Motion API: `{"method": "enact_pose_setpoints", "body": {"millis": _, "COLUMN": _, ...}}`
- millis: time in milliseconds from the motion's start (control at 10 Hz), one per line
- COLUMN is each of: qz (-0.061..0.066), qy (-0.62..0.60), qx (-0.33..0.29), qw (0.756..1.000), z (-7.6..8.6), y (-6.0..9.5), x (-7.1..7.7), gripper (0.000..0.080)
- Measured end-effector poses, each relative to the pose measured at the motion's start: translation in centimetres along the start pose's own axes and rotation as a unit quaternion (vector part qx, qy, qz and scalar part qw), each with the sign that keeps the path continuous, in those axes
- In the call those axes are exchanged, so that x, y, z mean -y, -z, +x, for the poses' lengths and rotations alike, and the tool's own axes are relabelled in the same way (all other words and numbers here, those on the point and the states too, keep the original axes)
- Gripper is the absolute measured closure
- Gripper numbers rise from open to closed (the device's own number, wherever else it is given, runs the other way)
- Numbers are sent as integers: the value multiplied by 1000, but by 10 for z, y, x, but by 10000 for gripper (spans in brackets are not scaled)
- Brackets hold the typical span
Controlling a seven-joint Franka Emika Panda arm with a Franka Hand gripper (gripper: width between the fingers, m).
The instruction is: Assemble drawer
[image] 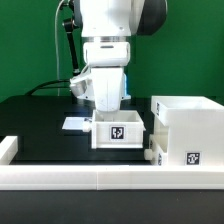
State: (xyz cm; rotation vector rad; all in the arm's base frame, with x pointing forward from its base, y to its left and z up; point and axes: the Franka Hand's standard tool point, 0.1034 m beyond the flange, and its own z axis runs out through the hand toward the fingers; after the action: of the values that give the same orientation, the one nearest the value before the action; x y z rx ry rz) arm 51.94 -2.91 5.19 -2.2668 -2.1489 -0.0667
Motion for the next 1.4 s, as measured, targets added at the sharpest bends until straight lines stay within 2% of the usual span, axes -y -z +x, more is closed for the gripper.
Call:
{"method": "enact_pose_setpoints", "body": {"millis": 100, "qz": 14, "qy": 0, "qx": 1, "qw": 1000, "z": 0, "y": 0, "x": 3, "gripper": 756}}
{"method": "enact_pose_setpoints", "body": {"millis": 300, "qz": 4, "qy": 10, "qx": 1, "qw": 1000, "z": 10, "y": 5, "x": -11, "gripper": 756}}
{"method": "enact_pose_setpoints", "body": {"millis": 400, "qz": 4, "qy": 15, "qx": 2, "qw": 1000, "z": 15, "y": 6, "x": -15, "gripper": 756}}
{"method": "enact_pose_setpoints", "body": {"millis": 500, "qz": 16, "qy": 20, "qx": 3, "qw": 1000, "z": 19, "y": 7, "x": -17, "gripper": 756}}
{"method": "enact_pose_setpoints", "body": {"millis": 800, "qz": 17, "qy": 19, "qx": 3, "qw": 1000, "z": 18, "y": 6, "x": -17, "gripper": 756}}
{"method": "enact_pose_setpoints", "body": {"millis": 1400, "qz": 18, "qy": 23, "qx": 0, "qw": 1000, "z": 26, "y": 3, "x": -17, "gripper": 755}}
